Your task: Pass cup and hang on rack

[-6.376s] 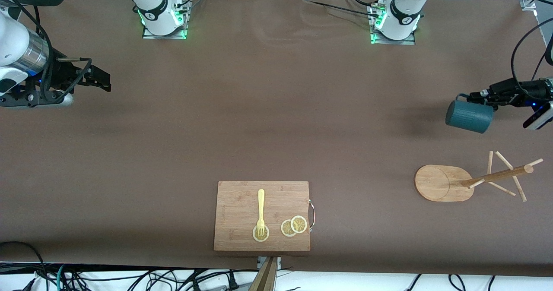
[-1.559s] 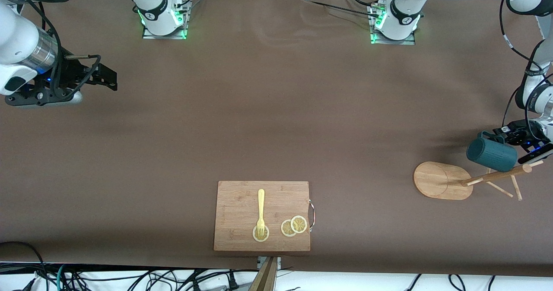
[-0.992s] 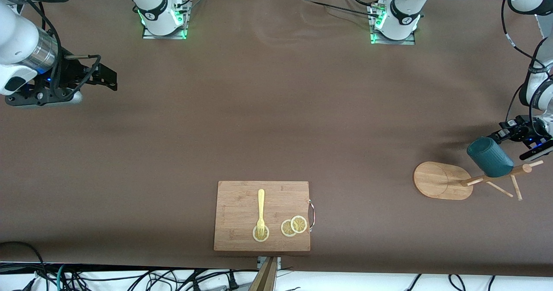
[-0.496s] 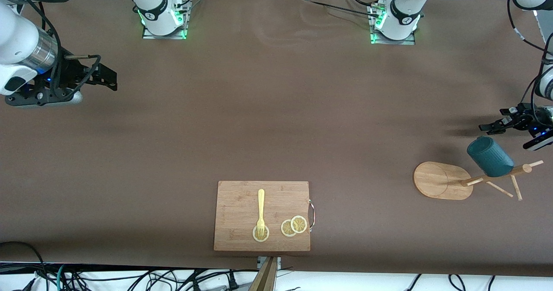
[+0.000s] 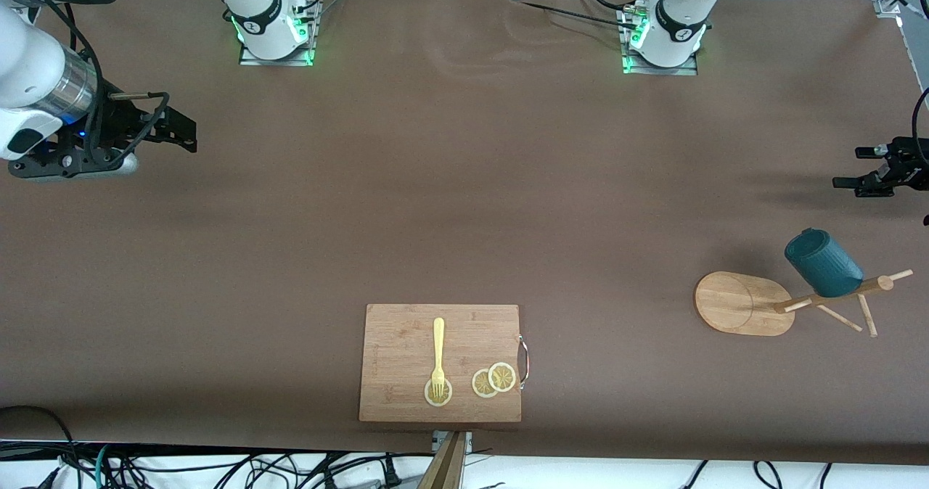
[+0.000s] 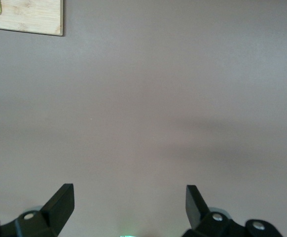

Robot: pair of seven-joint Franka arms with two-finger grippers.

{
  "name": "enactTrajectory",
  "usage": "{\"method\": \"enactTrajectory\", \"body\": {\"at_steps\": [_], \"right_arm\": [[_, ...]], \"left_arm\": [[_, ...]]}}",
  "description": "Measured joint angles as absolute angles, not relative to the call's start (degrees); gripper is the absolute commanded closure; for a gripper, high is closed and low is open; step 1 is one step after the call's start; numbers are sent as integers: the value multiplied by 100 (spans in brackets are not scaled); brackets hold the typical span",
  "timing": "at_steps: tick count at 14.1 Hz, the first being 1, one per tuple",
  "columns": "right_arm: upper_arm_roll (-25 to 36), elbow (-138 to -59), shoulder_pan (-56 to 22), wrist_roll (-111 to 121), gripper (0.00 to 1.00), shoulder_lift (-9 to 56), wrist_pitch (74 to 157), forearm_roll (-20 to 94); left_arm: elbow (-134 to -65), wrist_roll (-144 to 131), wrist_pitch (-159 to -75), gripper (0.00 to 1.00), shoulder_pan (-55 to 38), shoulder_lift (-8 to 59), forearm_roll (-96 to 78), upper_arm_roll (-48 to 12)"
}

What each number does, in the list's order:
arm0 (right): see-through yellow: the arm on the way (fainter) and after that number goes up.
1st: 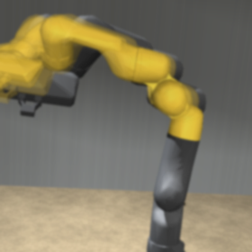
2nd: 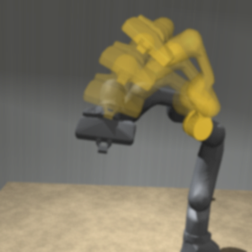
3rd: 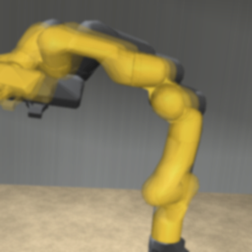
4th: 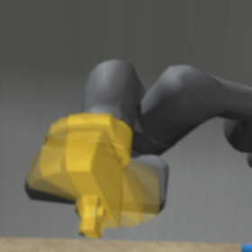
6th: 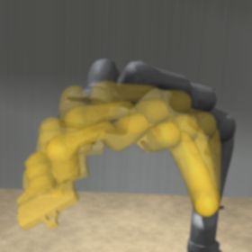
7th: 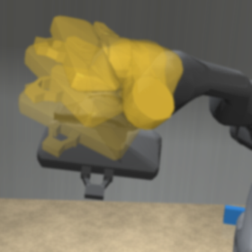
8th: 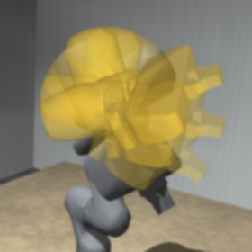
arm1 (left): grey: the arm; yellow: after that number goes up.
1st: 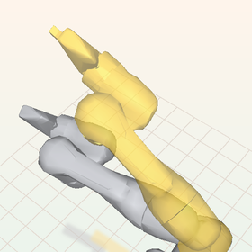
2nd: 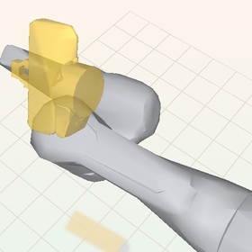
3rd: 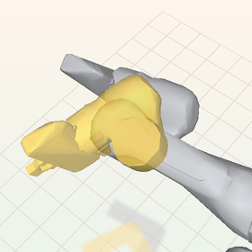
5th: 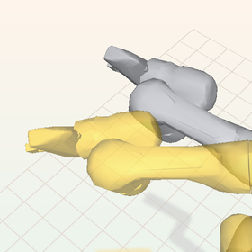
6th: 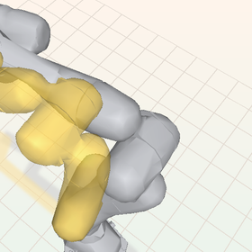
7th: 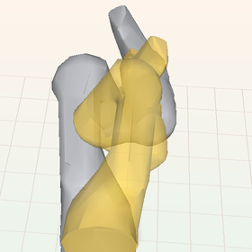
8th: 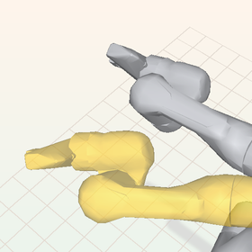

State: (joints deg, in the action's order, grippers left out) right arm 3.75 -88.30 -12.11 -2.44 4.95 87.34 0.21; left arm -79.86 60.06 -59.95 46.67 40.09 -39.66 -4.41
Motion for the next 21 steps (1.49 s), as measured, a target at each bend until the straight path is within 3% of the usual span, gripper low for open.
{"method": "enactTrajectory", "body": {"at_steps": [8,16,21], "right_arm": [[396,-8831,-1203,-244,0,497,8729,20],[427,-8831,-1196,-244,0,502,8728,20],[427,-8830,-1197,-244,0,502,8709,20]], "left_arm": [[-7220,5998,-6770,0,3247,3094,-2318,-513],[-7159,3721,-7984,0,1240,2511,-457,-529],[-7205,2317,-8165,0,1006,2055,-324,-498]]}}
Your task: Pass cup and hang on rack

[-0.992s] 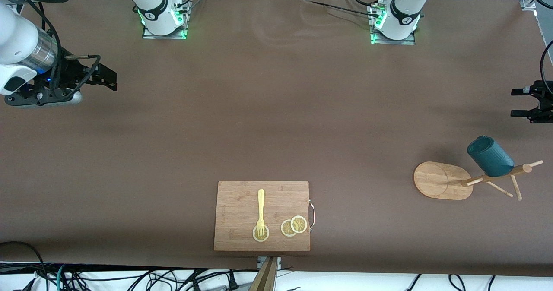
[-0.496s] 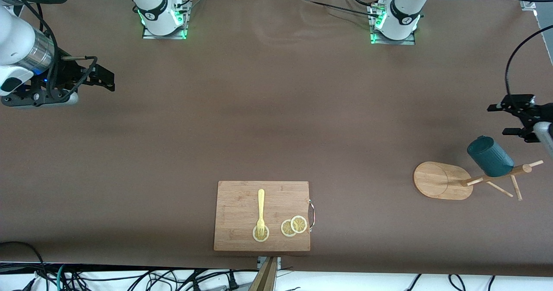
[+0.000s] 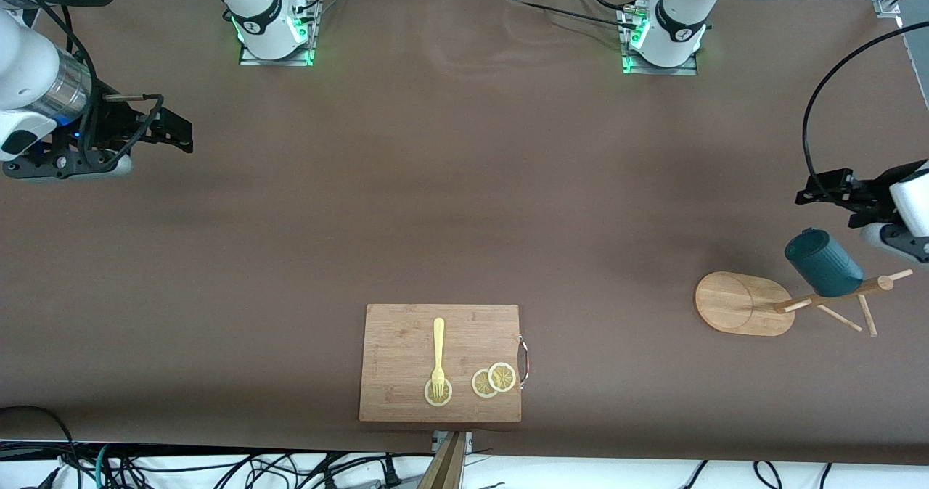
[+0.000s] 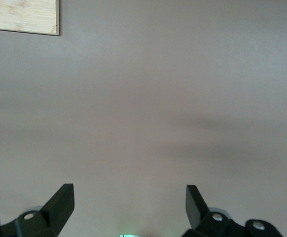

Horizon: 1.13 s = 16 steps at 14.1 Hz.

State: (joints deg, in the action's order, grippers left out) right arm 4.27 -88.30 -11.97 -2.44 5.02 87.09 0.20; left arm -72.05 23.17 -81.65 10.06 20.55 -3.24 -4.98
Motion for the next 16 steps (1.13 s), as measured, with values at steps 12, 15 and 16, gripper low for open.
{"method": "enactTrajectory", "body": {"at_steps": [12,15,16], "right_arm": [[426,-8831,-1198,-244,0,502,8707,20],[426,-8831,-1199,-244,0,502,8707,20],[426,-8831,-1199,-244,0,502,8707,20]], "left_arm": [[-8040,521,-7646,0,603,1040,-367,-423],[-8100,516,-7745,0,477,938,19,-451],[-8101,501,-7748,0,416,898,72,-455]]}}
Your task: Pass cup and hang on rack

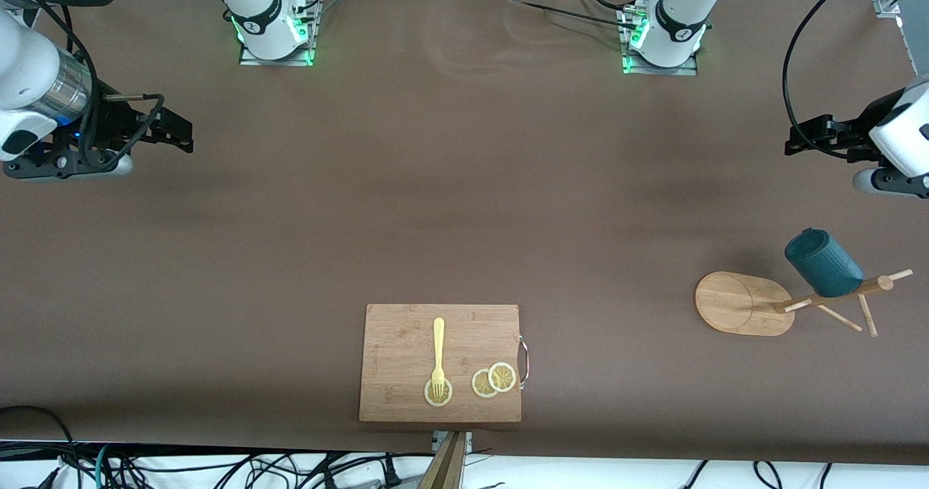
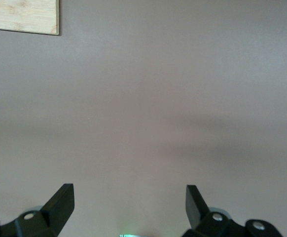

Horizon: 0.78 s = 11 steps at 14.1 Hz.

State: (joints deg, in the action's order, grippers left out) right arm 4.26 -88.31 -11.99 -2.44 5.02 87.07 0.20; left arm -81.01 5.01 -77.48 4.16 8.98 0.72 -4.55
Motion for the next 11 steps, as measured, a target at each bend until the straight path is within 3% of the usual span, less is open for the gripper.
{"method": "enactTrajectory", "body": {"at_steps": [11], "right_arm": [[408,-8831,-1205,-244,0,502,8707,20]], "left_arm": [[-8100,496,-7775,0,347,1038,84,-455]]}}
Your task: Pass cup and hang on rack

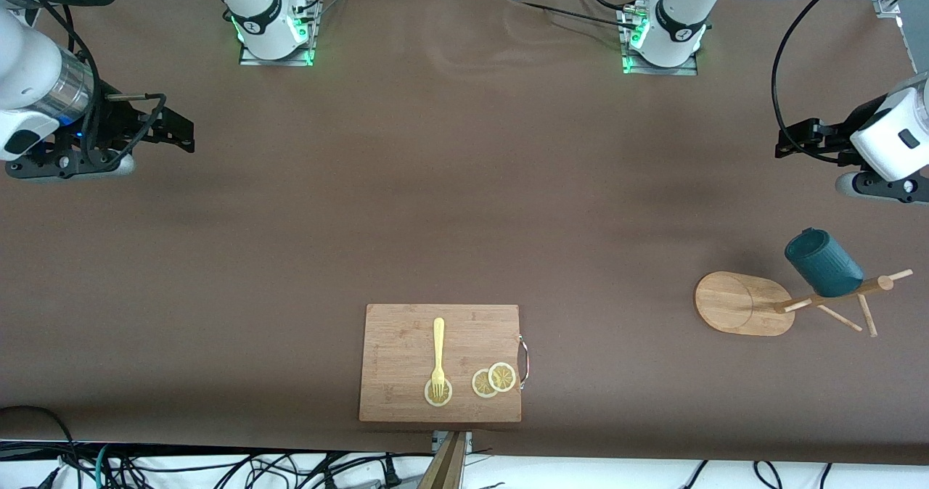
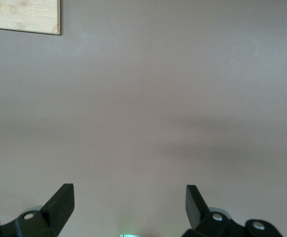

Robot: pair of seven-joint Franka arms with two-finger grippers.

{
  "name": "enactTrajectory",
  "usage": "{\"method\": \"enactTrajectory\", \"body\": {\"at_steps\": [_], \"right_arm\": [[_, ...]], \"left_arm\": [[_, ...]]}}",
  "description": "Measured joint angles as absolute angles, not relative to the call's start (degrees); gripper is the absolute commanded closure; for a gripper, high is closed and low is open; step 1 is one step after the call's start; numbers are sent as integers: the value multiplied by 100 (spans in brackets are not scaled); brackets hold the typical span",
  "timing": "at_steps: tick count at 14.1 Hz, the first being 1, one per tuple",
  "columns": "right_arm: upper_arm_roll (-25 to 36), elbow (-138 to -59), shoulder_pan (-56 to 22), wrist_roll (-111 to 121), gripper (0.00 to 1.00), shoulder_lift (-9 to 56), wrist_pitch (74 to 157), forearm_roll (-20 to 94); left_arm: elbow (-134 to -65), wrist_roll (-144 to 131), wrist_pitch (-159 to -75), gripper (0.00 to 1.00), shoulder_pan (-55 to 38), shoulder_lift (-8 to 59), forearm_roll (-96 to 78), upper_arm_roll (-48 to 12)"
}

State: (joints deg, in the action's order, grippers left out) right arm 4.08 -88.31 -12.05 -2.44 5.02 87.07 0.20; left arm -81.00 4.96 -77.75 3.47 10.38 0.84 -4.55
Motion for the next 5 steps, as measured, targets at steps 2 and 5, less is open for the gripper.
{"method": "enactTrajectory", "body": {"at_steps": [2,5], "right_arm": [[406,-8831,-1206,-244,0,502,8707,20],[405,-8831,-1208,-244,0,502,8707,20]], "left_arm": [[-8098,493,-7776,0,347,1078,84,-454],[-8091,493,-7776,0,336,1092,84,-454]]}}
